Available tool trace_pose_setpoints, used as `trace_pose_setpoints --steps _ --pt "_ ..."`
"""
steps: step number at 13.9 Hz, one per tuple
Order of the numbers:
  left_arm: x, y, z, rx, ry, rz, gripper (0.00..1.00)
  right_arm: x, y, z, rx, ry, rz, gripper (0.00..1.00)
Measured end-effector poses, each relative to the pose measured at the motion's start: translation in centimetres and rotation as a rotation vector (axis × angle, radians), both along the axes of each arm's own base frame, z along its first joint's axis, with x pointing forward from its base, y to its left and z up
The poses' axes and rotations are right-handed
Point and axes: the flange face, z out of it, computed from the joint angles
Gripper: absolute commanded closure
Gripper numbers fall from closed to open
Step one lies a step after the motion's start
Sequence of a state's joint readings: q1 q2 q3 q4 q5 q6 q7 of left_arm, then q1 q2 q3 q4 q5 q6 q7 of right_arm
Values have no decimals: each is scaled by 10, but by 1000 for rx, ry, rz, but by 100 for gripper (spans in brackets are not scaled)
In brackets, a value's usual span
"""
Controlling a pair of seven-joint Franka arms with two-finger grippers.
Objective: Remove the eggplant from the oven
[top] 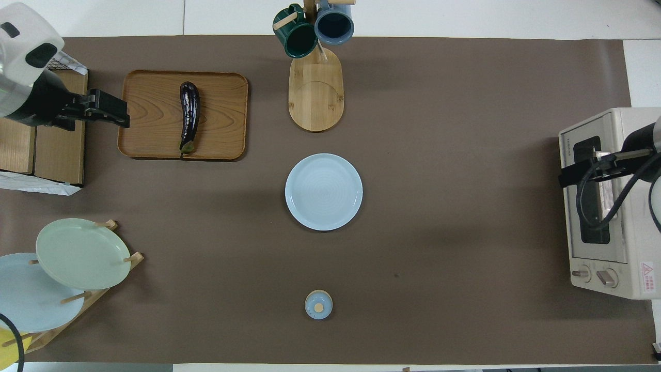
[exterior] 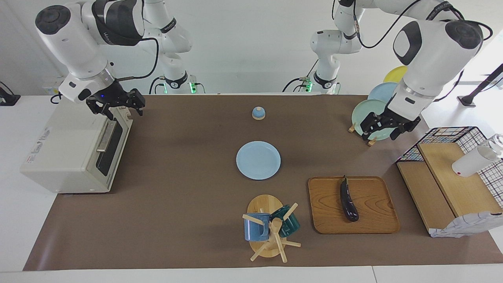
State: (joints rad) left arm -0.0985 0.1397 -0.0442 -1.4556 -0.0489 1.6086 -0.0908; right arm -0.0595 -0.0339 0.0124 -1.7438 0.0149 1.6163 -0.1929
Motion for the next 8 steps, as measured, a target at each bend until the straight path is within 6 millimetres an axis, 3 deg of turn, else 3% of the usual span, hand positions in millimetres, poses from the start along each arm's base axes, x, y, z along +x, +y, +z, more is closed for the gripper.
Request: trace_pose_setpoints --steps 3,8 --pt "-29 1 18 12 61 -7 0 1 1 2 0 -4 2 0" --pt "-53 2 -9 29 141 10 0 0 7 -2 1 22 3 0"
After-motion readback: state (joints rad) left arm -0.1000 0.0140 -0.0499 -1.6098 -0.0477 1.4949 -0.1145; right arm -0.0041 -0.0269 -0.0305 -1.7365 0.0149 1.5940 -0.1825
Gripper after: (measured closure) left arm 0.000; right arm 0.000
